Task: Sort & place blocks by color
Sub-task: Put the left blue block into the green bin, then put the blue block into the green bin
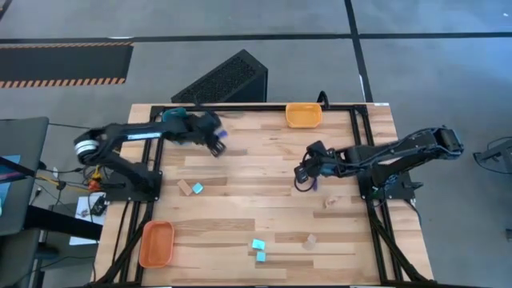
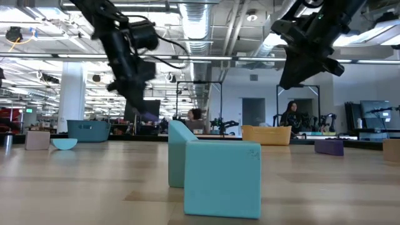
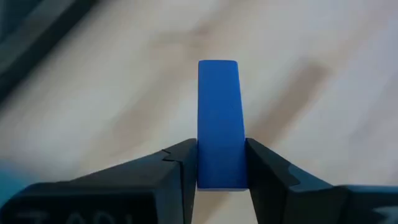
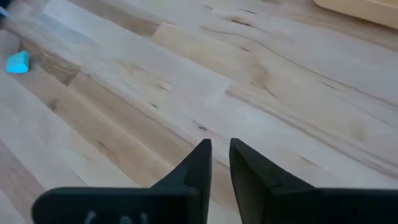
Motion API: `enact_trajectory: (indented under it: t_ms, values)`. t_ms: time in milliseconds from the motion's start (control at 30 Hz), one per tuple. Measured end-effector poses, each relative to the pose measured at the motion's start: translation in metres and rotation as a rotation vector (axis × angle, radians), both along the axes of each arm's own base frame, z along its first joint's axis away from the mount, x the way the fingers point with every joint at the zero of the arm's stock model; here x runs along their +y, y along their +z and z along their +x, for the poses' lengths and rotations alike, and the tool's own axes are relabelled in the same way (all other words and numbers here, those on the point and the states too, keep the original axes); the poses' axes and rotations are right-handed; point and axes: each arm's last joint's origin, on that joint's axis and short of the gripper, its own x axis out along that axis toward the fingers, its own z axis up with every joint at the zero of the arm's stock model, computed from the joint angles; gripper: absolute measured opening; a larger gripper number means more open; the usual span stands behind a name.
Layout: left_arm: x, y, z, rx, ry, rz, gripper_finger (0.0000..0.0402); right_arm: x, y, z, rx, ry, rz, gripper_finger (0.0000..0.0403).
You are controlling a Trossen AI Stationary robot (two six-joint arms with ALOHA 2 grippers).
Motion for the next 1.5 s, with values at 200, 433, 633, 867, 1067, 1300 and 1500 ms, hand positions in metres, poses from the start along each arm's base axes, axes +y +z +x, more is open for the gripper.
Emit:
enact_trajectory:
  t_ms: [200, 433, 633, 867, 1067, 1300, 1500]
  values:
    - [0.028, 0.021, -0.052, 0.103, 0.315, 0.124, 0.0101, -0.010, 0.000, 0.000, 0.005, -0.033, 0.012, 0.0070]
    - [0.049, 0.014, -0.081, 0.147, 0.542, 0.043, 0.0109, -0.021, -0.001, 0.000, 0.012, -0.055, 0.026, 0.0069]
    - [0.055, 0.011, -0.091, 0.145, 0.658, 0.005, 0.0139, -0.027, -0.001, 0.000, 0.013, -0.068, 0.050, 0.0085]
    - [0.055, 0.010, -0.095, 0.177, 0.631, -0.015, 0.0171, -0.028, -0.004, -0.001, 0.047, -0.077, 0.085, 0.0151]
    - [0.051, 0.012, -0.090, 0.154, 0.599, -0.024, 0.0177, -0.033, -0.019, -0.002, 0.167, -0.105, 0.131, 0.0203]
    - [0.034, 0.021, -0.051, -0.112, 0.416, -0.067, 0.0178, -0.034, -0.051, 0.007, 0.338, -0.160, 0.180, 0.0220]
    - [0.006, 0.030, -0.011, -0.279, 0.216, -0.019, 0.0178, -0.030, -0.071, 0.000, 0.532, -0.258, 0.263, 0.0220]
